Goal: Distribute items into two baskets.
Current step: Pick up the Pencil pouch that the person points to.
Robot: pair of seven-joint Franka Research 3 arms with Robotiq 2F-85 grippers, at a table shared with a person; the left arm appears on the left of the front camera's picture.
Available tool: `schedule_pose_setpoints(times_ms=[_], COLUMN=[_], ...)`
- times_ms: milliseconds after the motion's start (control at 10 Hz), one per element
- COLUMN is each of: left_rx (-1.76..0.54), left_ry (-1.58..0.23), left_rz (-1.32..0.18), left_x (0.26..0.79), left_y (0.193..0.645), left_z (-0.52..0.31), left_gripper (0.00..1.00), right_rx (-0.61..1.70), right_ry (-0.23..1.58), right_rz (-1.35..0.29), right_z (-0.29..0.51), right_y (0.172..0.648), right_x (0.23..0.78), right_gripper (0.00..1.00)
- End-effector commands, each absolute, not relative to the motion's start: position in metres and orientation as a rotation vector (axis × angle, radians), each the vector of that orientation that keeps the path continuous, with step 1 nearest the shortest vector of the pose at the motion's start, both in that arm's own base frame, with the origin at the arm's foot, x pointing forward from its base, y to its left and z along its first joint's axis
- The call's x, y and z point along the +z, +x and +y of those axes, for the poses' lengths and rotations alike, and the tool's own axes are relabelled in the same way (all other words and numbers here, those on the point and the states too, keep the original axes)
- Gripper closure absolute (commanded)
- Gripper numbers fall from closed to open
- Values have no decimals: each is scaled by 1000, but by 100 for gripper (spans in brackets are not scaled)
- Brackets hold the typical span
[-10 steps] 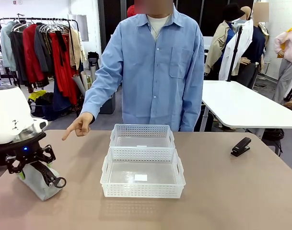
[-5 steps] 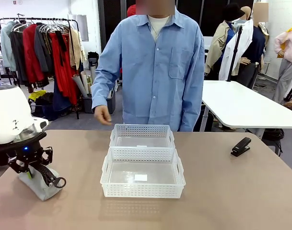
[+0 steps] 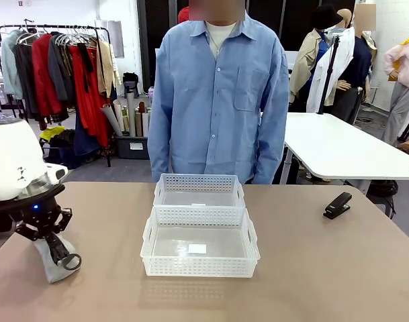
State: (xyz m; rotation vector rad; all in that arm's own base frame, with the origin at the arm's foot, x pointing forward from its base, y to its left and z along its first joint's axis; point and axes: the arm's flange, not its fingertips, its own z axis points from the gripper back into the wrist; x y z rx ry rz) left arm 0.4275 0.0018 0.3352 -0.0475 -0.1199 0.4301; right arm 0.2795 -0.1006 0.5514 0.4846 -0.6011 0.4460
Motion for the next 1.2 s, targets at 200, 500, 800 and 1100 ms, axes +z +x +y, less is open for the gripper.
schedule_pose_setpoints(times_ms=[200,500,800,1100], left_rx=[368,182,-273,-617], left_ry=[-97,-97,-139,-148], left_rz=[-109,-103,-67,-122], left_x=[340,373,434,494], left_y=[428,434,433,422], left_z=[9,5,-11,-15], left_gripper=[100,100,100,100], right_rx=[450,450,450,450], right_ry=[494,494,494,494], right_rz=[-606,-606,-606,-606], right_z=[-100,-100,-100,-100], right_y=[279,279,279,279], right_x=[552,552,552,552], right_gripper=[0,0,0,0])
